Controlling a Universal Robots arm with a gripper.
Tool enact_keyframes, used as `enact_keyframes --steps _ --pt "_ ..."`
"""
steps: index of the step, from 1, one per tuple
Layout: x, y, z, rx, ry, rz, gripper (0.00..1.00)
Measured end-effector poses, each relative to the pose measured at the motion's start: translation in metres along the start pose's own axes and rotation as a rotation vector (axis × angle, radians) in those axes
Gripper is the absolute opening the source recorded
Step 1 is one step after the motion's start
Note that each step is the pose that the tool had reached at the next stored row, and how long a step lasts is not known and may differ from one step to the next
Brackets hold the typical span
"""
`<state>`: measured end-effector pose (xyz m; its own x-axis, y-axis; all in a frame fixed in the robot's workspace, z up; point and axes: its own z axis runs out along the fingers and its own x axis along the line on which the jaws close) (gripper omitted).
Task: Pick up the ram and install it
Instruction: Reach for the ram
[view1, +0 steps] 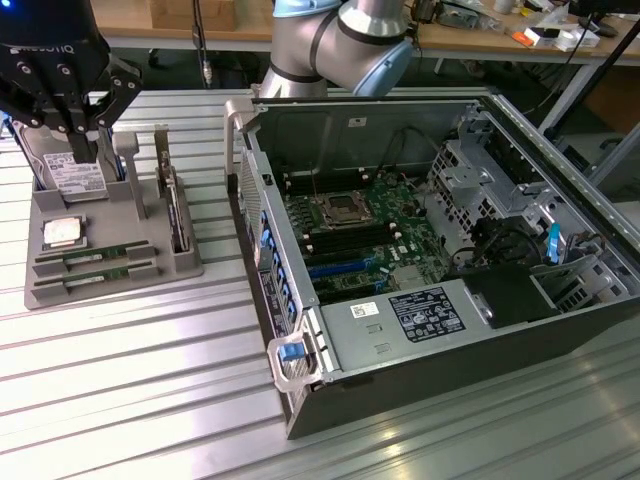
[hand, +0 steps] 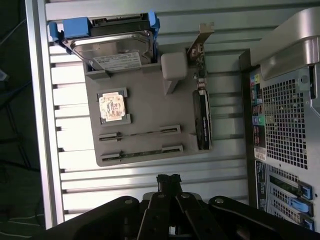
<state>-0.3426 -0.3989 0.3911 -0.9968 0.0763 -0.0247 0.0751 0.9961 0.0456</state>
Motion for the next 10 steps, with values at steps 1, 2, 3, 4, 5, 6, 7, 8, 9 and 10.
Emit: enact_keyframes --steps 1,2,3,4,5,6,7,8,9,10 --pt "0.001 -0.0001 0.0000 -0.0001 0.0000 0.000 0.10" --pt "0.005 -0.0004 -0.0001 -0.0001 -0.0001 0.000 0.10" --pt "0.007 -0.0005 -0.0001 -0.0001 0.0000 0.000 0.10" --pt "0.010 -0.0008 -0.0002 -0.0001 -0.0001 0.000 0.10" --pt "0.013 -0.0010 -0.0002 -0.0001 -0.0001 0.000 0.10" --pt "0.015 -0.0012 -0.0003 -0.0001 -0.0001 0.000 0.10" --pt "0.017 -0.0013 -0.0003 0.0000 0.0000 0.000 0.10" --pt "0.019 -0.0014 -0.0003 -0.0001 -0.0001 0.000 0.10" --pt "0.021 -0.0016 -0.0004 0.0000 0.0000 0.000 0.10" --pt "0.023 -0.0017 -0.0004 -0.0001 -0.0001 0.000 0.10"
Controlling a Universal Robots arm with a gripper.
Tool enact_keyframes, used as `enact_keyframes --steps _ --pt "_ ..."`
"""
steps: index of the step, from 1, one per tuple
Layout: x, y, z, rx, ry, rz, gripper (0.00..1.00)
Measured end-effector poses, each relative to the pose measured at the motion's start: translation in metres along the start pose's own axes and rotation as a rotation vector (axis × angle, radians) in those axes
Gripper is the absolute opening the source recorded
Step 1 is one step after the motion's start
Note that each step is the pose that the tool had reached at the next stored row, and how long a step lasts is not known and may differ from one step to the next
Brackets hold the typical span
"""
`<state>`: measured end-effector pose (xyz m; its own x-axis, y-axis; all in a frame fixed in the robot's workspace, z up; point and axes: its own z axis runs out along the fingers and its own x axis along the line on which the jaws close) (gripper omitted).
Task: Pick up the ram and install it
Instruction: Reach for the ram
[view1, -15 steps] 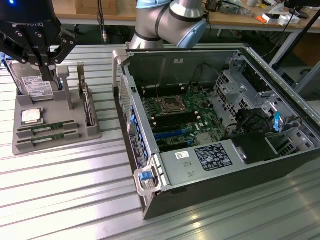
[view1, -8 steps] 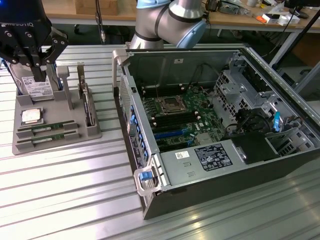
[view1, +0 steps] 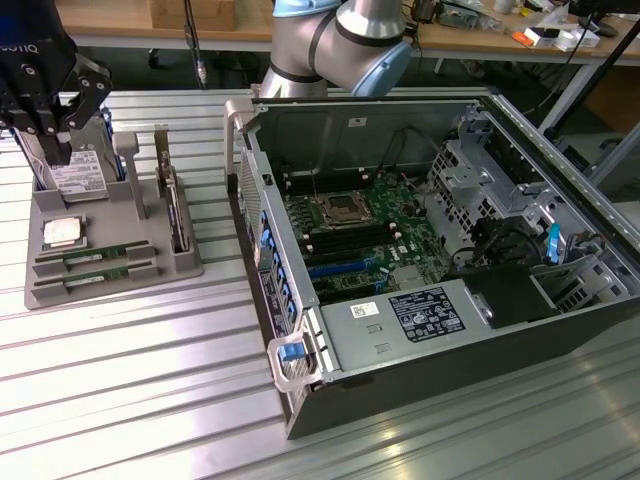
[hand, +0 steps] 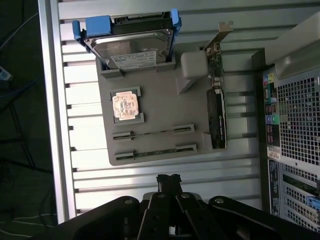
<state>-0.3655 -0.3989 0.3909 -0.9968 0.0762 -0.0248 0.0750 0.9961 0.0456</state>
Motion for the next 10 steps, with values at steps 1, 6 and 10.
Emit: enact_keyframes --steps 1,6,10 --pt "0.002 -0.0001 0.0000 0.0000 0.0000 0.000 0.10" --pt "0.013 -0.0010 -0.0002 0.0000 0.0000 0.000 0.10" --pt "0.020 -0.0015 -0.0003 0.0000 0.0000 0.000 0.10"
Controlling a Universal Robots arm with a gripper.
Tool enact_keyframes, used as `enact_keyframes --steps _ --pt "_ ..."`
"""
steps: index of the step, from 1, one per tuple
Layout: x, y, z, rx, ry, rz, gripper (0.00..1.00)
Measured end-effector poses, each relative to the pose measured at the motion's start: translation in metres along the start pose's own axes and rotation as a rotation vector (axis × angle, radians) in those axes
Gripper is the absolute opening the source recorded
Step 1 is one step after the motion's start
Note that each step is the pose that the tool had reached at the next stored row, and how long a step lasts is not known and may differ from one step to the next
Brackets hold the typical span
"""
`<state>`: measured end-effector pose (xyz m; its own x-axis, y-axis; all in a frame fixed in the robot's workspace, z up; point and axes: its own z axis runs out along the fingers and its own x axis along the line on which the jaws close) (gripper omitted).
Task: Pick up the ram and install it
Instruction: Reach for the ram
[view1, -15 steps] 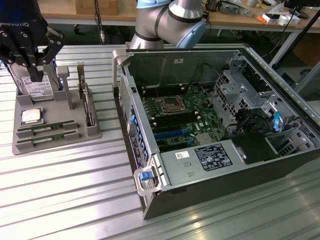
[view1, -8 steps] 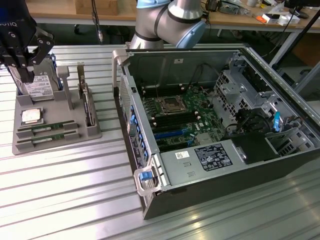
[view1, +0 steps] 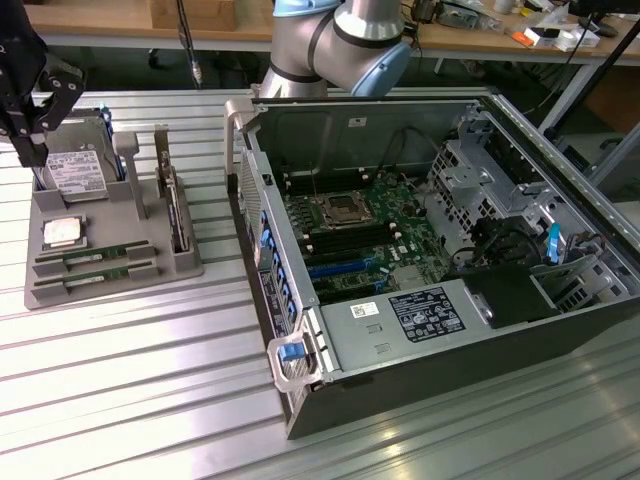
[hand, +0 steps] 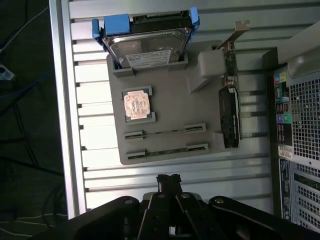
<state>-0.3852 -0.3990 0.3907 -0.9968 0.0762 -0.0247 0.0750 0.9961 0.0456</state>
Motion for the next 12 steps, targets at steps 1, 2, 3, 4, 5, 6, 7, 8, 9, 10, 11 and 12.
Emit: enact_keyframes --steps 1,2,3,4,5,6,7,8,9,10,11,12 --pt "0.000 0.0000 0.0000 0.0000 0.0000 0.000 0.10" --pt "-0.001 0.0001 0.0004 -0.0001 0.0000 0.000 0.10" --pt "-0.005 0.0004 0.0010 0.0000 0.0000 0.000 0.10" --pt "-0.008 0.0006 0.0016 0.0000 0.0000 0.000 0.10" --pt "-0.011 0.0008 0.0019 0.0000 0.0000 0.000 0.10" --pt "-0.014 0.0010 0.0022 -0.0001 -0.0001 0.000 0.10" --pt "-0.017 0.0012 0.0023 -0.0001 -0.0001 0.000 0.10" --pt "-0.020 0.0015 0.0025 -0.0001 0.0000 0.000 0.10" --pt "-0.024 0.0018 0.0026 -0.0001 0.0000 0.000 0.10" --pt "-0.026 0.0019 0.0026 0.0000 0.0001 0.000 0.10" --pt "-0.028 0.0020 0.0027 0.0000 0.0000 0.000 0.10" --pt "-0.029 0.0021 0.0028 -0.0001 0.0000 0.000 0.10"
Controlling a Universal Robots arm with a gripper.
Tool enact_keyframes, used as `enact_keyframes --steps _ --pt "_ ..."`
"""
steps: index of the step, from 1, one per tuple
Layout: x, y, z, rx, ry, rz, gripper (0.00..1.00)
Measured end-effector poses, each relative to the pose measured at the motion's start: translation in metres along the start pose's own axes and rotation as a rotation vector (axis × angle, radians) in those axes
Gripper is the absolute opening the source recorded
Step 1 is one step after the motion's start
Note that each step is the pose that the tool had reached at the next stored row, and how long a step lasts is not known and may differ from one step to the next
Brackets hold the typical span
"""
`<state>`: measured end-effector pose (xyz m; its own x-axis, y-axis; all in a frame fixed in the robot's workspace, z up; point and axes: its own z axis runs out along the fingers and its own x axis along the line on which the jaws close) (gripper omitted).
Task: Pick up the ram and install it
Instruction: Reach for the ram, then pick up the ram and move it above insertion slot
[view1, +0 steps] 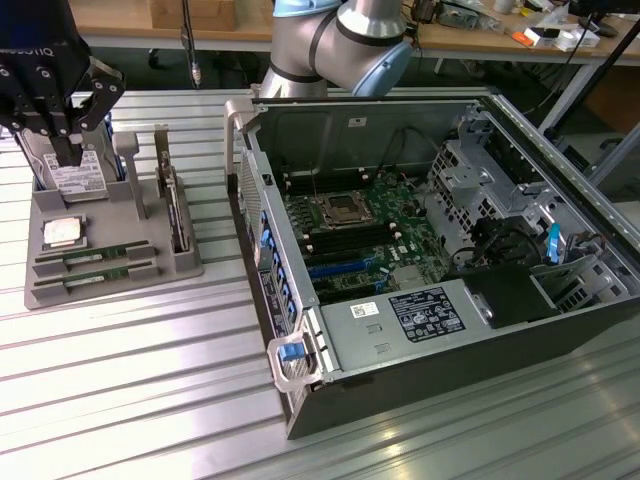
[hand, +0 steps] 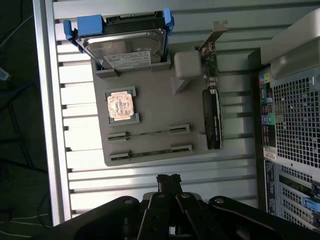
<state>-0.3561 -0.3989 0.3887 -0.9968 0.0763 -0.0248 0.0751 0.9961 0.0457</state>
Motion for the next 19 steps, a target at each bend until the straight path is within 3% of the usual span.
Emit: enact_keyframes --steps 12,19 --pt "-0.0001 0.0000 -0.0001 -0.0001 0.0005 -0.007 0.10" --pt "-0.0001 0.0000 0.0000 -0.0016 0.0031 -0.067 0.10"
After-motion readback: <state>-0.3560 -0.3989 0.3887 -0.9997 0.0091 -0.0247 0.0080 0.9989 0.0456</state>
